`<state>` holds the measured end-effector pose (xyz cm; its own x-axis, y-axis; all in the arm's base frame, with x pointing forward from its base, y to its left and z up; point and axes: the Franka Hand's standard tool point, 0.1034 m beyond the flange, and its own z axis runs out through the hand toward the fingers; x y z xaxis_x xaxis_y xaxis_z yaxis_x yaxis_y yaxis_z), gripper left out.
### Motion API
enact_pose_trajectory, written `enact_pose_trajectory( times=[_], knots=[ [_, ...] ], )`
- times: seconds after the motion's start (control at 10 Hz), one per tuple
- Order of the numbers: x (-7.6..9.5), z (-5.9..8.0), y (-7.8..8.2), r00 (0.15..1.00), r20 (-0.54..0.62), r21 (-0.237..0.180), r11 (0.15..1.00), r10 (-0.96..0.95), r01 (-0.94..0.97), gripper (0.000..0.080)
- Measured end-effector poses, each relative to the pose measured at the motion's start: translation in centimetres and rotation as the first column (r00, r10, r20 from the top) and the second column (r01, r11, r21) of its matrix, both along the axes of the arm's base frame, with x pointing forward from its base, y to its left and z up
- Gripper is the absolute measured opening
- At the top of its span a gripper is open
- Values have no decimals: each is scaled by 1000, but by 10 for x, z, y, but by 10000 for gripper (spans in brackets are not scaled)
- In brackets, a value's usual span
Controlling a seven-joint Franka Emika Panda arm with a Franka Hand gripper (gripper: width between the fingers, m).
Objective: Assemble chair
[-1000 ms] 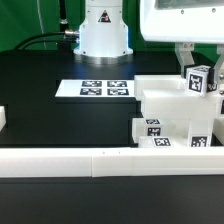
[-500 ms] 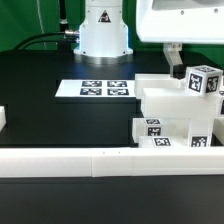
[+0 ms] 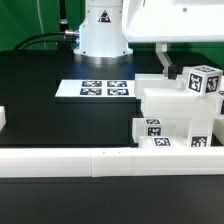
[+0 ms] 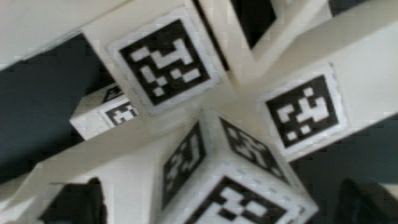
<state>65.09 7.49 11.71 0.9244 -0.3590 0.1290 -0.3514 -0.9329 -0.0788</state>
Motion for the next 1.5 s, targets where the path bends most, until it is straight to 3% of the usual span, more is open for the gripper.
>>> enact_pose_trajectory(
  times=[0.4,0.8,1.1,1.3,1.5],
  knots=[
    [-2,-1,0,929,-12,-60,927,371,-371,649],
    [-3,-2,0,842,-23,-85,838,539,-539,649],
    [-3,-3,0,830,-24,-89,826,557,-557,619],
    [-3,-3,-1,845,-23,-86,841,535,-535,281],
    [-3,-3,0,879,-18,-75,876,476,-476,284]
  ],
)
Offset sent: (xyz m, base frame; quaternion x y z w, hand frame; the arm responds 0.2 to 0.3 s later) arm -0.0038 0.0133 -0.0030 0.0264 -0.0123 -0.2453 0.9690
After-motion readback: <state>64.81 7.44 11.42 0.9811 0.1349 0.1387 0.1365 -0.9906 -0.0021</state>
